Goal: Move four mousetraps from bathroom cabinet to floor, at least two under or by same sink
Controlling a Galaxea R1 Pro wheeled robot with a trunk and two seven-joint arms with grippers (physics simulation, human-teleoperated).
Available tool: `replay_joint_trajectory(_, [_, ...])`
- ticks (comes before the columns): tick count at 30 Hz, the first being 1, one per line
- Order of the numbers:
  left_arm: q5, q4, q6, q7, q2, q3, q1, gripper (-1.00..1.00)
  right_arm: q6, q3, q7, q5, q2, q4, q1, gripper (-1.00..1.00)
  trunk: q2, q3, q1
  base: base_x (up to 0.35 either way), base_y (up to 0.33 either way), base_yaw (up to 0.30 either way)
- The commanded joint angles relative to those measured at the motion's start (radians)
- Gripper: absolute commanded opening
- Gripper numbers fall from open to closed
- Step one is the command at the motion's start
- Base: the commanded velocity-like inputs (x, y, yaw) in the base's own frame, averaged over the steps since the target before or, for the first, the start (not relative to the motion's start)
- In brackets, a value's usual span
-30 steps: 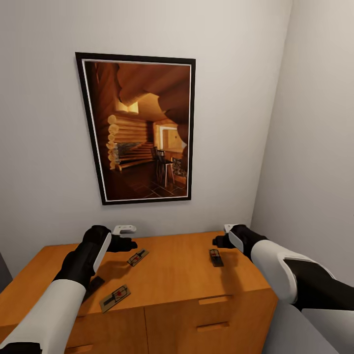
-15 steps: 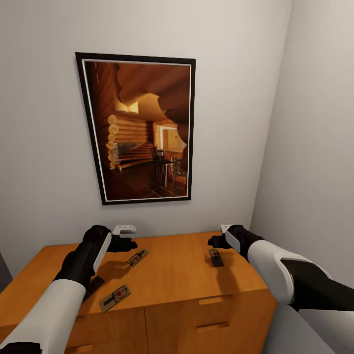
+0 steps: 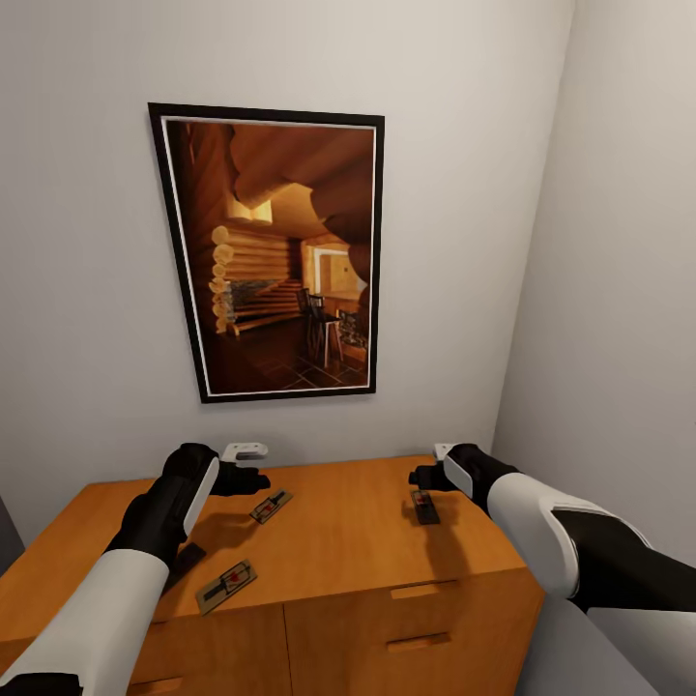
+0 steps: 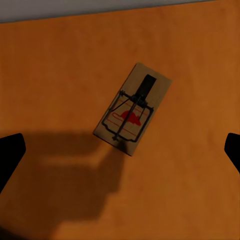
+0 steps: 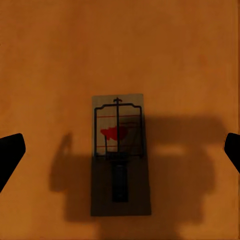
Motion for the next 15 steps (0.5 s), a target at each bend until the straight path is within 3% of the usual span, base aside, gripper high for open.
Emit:
replay_joint_trajectory(1, [0.0,-0.001,0.004,-0.002,0.001,-0.002,-0.001,1.0,0.005,-0.008,0.001,0.008,0.0,-0.001,-0.001,1.0,-0.001,-0.002,0.0,0.0,0.0,0.0])
replay_joint_trajectory(15, [0.0,-0.001,0.004,-0.002,0.001,-0.002,-0.001,1.0,-0.024,-0.008,0.001,0.008,-0.003,0.009,-0.001,1.0,-0.001,-0.002,0.0,0.0,0.0,0.0])
